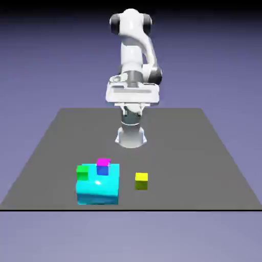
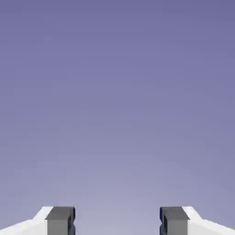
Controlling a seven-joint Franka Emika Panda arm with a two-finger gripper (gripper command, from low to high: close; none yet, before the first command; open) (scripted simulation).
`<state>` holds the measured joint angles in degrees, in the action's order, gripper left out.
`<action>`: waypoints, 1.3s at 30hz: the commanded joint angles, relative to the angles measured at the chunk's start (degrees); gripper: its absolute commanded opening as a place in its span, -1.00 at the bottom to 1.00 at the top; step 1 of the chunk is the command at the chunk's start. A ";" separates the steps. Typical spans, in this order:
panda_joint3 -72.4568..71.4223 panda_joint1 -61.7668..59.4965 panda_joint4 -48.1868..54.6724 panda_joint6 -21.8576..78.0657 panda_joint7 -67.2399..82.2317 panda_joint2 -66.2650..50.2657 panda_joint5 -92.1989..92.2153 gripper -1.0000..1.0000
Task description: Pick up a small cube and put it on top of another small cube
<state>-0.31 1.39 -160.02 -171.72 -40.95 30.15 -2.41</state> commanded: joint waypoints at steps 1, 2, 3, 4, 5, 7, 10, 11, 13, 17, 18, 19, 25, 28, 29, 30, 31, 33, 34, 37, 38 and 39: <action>-0.25 0.58 0.82 1.90 1.25 -2.08 -2.00 0.00; -0.51 1.17 1.64 3.80 2.51 -4.16 -4.00 0.00; -0.76 1.75 2.45 5.70 3.76 -6.23 -6.00 0.00; -1.02 2.34 3.27 7.60 5.01 -8.31 -8.00 0.00; -1.27 2.92 4.09 9.50 6.26 -10.39 -10.00 0.00; -1.78 4.09 5.72 13.30 8.77 -14.54 -13.99 0.00; -2.55 5.84 8.17 19.00 12.53 -20.77 -19.99 0.00; -2.80 6.42 8.99 20.90 13.78 -22.84 -21.99 0.00; -3.31 7.59 10.63 24.70 16.29 -27.00 -25.99 0.00; -4.33 9.93 13.90 32.30 21.30 -35.30 -33.98 0.00; -4.58 10.51 14.71 34.20 22.55 -37.38 -35.98 0.00; -4.84 11.09 15.53 36.10 23.80 -39.46 -37.98 0.00; -2.42 11.77 17.70 34.53 21.57 -49.16 -47.24 0.00; -0.88 11.60 18.13 31.97 19.23 -52.52 -50.43 -1.00; -0.88 11.60 18.13 31.97 19.23 -52.52 -50.43 -1.00; -1.83 11.70 17.87 33.55 20.67 -50.45 -48.46 -1.00; -2.78 11.81 17.60 35.14 22.12 -48.37 -46.49 -1.00; -4.68 12.01 17.07 38.31 25.01 -44.22 -42.55 -1.00; -5.23 12.22 17.38 39.07 26.86 -42.50 -40.69 -1.00; -0.65 11.57 20.59 41.43 27.96 -40.65 -33.57 -1.00; 1.13 11.24 21.62 42.47 27.94 -40.13 -31.08 -1.00; 2.90 10.91 22.65 43.51 27.92 -39.61 -28.58 -1.00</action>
<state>2.59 12.34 -137.36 -128.17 -12.92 -9.46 -30.82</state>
